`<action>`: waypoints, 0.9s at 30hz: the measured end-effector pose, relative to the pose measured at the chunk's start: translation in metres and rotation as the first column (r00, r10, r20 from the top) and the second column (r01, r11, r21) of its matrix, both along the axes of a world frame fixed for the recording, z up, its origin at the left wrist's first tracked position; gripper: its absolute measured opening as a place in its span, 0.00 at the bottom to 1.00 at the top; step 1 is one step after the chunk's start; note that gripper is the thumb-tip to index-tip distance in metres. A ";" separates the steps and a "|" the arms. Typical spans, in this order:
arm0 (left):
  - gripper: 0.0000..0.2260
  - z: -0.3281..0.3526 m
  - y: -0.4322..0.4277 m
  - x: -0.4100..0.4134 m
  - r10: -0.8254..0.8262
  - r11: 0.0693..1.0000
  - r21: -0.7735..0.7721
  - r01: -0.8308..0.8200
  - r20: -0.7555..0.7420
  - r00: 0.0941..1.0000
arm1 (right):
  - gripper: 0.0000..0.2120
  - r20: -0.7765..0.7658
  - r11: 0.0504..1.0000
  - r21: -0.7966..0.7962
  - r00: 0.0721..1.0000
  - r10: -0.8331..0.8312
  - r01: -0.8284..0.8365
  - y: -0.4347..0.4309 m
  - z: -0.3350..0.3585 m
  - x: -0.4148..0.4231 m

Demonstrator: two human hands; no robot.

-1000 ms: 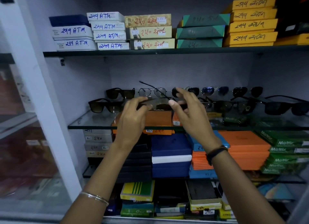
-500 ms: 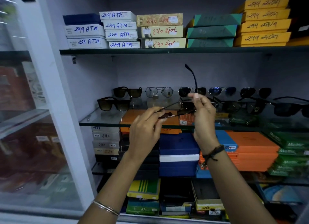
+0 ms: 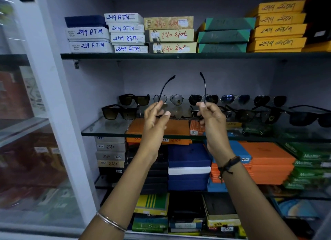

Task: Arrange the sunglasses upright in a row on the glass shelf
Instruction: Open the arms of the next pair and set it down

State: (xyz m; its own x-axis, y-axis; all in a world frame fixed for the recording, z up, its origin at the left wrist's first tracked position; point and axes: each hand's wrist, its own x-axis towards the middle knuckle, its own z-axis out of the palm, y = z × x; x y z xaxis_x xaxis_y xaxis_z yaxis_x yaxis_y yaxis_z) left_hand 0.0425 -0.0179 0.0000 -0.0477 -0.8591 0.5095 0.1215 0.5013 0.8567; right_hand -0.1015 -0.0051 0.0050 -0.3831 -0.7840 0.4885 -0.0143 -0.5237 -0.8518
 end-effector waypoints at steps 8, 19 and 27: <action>0.24 0.000 -0.030 0.033 0.126 0.992 -0.036 -0.121 0.391 0.912 | 0.14 -0.182 0.996 0.078 0.981 0.060 -0.047 -0.022 0.015 -0.003; 0.14 0.015 -0.060 0.041 0.414 0.910 -0.274 -0.311 0.623 0.664 | 0.14 -0.732 0.935 -0.167 0.595 -0.331 0.314 -0.048 -0.007 0.004; 0.15 0.012 -0.072 0.031 0.495 0.865 -0.296 -0.405 0.634 0.594 | 0.10 -0.842 0.866 -0.177 0.384 -0.380 0.468 -0.060 -0.007 0.008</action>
State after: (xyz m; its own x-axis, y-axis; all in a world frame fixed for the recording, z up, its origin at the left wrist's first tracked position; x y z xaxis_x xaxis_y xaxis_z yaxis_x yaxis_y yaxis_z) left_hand 0.0738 -0.0904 0.0117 -0.0345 -0.8081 0.5880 -0.7266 0.4243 0.5405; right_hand -0.0931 -0.0654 -0.0018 -0.1246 -0.6924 0.7106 -0.9286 -0.1708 -0.3293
